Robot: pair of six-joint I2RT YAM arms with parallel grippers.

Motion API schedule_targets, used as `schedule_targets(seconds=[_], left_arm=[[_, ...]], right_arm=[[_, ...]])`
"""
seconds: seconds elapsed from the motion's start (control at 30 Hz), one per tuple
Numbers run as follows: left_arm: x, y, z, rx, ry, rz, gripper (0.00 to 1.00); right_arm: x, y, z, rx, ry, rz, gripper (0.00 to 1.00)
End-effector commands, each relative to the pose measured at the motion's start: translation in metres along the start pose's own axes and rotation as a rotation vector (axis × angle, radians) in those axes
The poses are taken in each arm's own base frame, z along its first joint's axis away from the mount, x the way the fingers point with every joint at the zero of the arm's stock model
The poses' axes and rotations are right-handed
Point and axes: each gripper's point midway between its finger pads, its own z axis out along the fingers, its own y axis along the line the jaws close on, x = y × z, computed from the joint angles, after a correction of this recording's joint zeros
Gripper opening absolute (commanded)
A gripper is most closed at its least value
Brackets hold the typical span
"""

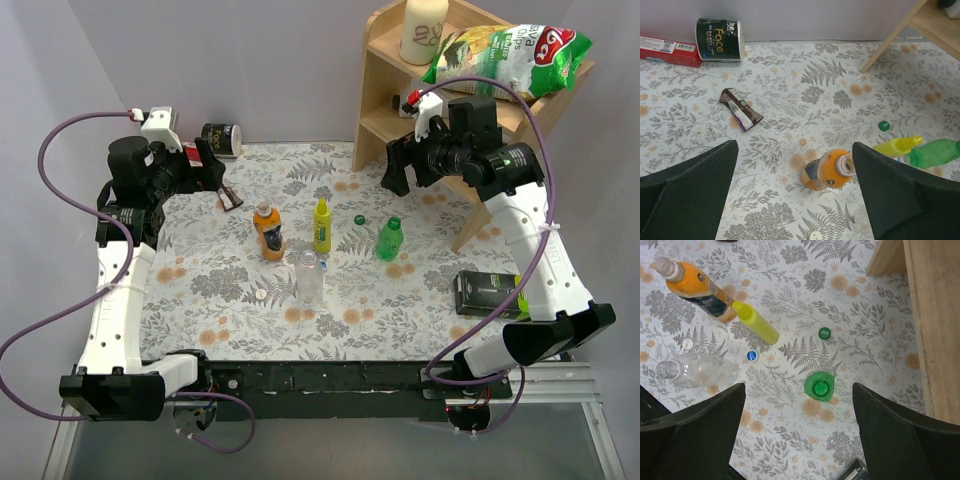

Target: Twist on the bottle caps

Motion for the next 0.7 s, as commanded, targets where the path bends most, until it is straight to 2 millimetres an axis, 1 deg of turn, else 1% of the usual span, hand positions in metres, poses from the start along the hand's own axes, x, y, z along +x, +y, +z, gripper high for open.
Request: schedule_targets(seconds=[0.0,0.03,0.07,0.1,0.13,0.17,0.2,0.23,0.27,0.3,0.33,0.37,0.4,0.43,0.53,0.57,0.6,0.63,0.67], left_arm=[[0.001,-0.012,-0.019,0.058,-0.009,0.056,0.98],[0.005,-0.009,-0.018,0.049,0.000,0.056,0.98],[0.009,-0.006,-0.018,0.029,0.012,0.054,0.98],[0.017,-0.003,-0.017,0.021,0.029,0.056,0.98],[0.020,-0.002,-0.020,0.017,0.029,0.056,0.98],[0.023,-0.003,-0.021,0.019,0.032,0.057,0.98],[0.028,-0.003,-0.021,0.027,0.038,0.067,0.98],[0.037,-0.002,-0.022,0.027,0.047,0.065,0.98],[0.040,-0.002,-0.023,0.027,0.047,0.066,0.98],[0.042,-0.001,-0.024,0.023,0.047,0.063,0.98],[0.049,0.000,-0.024,0.020,0.057,0.055,0.98],[0.049,-0.002,-0.027,0.024,0.050,0.055,0.98],[0.050,-0.002,-0.027,0.027,0.049,0.055,0.98],[0.052,-0.003,-0.028,0.031,0.051,0.053,0.98],[0.054,-0.007,-0.032,0.049,0.047,0.050,0.98],[0.054,0.003,-0.032,0.019,0.044,0.037,0.98],[0.054,0.005,-0.034,0.013,0.038,0.031,0.98],[0.054,0.006,-0.034,0.008,0.039,0.028,0.98],[0.055,0.007,-0.034,0.004,0.037,0.017,0.98]], right_arm=[[-0.021,0.021,-0.010,-0.117,-0.096,-0.153,0.98],[-0.024,0.029,-0.012,-0.163,-0.118,-0.195,0.98],[-0.027,0.045,-0.016,-0.272,-0.156,-0.304,0.98],[-0.029,0.054,-0.019,-0.322,-0.179,-0.343,0.97],[-0.035,0.059,-0.017,-0.351,-0.212,-0.367,0.96],[-0.038,0.069,-0.016,-0.386,-0.222,-0.372,0.95],[-0.037,0.070,-0.005,-0.404,-0.202,-0.369,0.93],[-0.033,0.082,-0.001,-0.445,-0.174,-0.381,0.91],[-0.038,0.090,-0.003,-0.469,-0.177,-0.404,0.89],[-0.034,0.094,0.011,-0.494,-0.149,-0.432,0.85],[-0.031,0.100,0.014,-0.513,-0.136,-0.450,0.84],[-0.024,0.114,0.017,-0.550,-0.116,-0.483,0.83],[-0.019,0.119,0.022,-0.569,-0.111,-0.536,0.82],[-0.013,0.137,0.024,-0.607,-0.103,-0.586,0.82],[0.011,0.157,0.036,-0.657,-0.060,-0.687,0.79],[0.018,0.171,0.037,-0.681,-0.052,-0.721,0.79],[0.027,0.177,0.045,-0.697,-0.043,-0.736,0.78],[0.031,0.189,0.046,-0.724,-0.044,-0.751,0.78],[0.032,0.195,0.048,-0.735,-0.047,-0.755,0.77]])
